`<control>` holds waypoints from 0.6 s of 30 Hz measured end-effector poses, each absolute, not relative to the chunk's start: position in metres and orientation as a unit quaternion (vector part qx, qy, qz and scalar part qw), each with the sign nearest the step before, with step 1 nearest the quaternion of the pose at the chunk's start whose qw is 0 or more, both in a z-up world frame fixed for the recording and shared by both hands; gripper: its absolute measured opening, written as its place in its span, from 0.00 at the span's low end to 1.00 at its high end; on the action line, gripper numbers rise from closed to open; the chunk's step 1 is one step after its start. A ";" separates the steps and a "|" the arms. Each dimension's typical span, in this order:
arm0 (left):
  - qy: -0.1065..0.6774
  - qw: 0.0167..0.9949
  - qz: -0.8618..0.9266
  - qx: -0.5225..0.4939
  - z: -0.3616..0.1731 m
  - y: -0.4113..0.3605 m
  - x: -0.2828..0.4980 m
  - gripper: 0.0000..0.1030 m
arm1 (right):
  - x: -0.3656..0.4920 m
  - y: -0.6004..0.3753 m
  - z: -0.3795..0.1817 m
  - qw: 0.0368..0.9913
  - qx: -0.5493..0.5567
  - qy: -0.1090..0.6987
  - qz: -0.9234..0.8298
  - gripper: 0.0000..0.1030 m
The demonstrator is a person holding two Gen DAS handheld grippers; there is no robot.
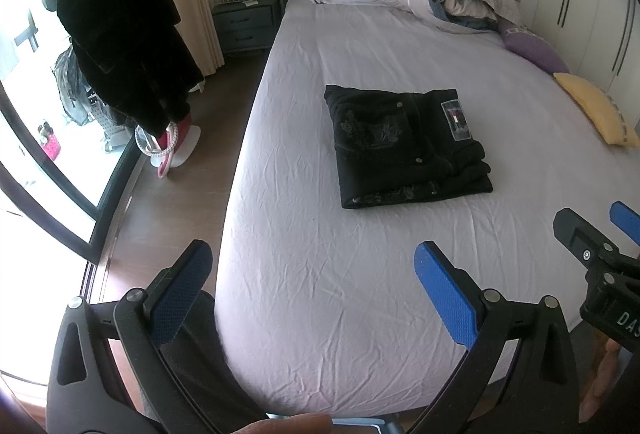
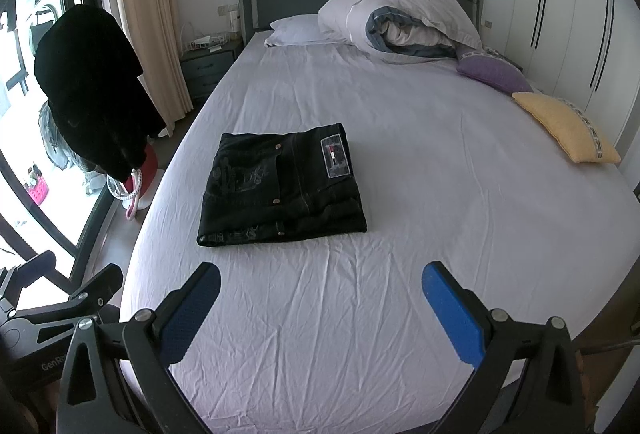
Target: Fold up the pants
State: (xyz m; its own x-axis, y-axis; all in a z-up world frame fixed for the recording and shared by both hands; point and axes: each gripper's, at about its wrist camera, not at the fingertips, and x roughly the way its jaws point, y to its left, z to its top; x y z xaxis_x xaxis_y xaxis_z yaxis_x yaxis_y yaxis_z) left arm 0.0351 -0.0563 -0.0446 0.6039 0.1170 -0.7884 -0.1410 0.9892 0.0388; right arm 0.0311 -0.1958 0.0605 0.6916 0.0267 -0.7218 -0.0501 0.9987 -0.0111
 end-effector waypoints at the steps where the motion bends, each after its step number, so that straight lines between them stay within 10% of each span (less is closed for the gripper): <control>1: 0.439 0.895 0.073 -0.013 -0.045 -0.056 0.035 1.00 | 0.031 -0.196 0.060 0.920 -0.015 0.392 0.021 1.00; 18: 0.440 0.895 0.072 -0.009 -0.046 -0.057 0.037 1.00 | 0.031 -0.197 0.059 0.919 -0.015 0.394 0.022 1.00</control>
State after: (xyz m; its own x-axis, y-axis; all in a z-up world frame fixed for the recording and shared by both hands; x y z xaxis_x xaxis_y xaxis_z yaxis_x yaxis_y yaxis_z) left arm 0.0371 -0.0573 -0.0463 0.6022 0.1220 -0.7889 -0.1371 0.9894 0.0483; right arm 0.0307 -0.1966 0.0594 0.6885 0.0294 -0.7246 -0.0524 0.9986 -0.0092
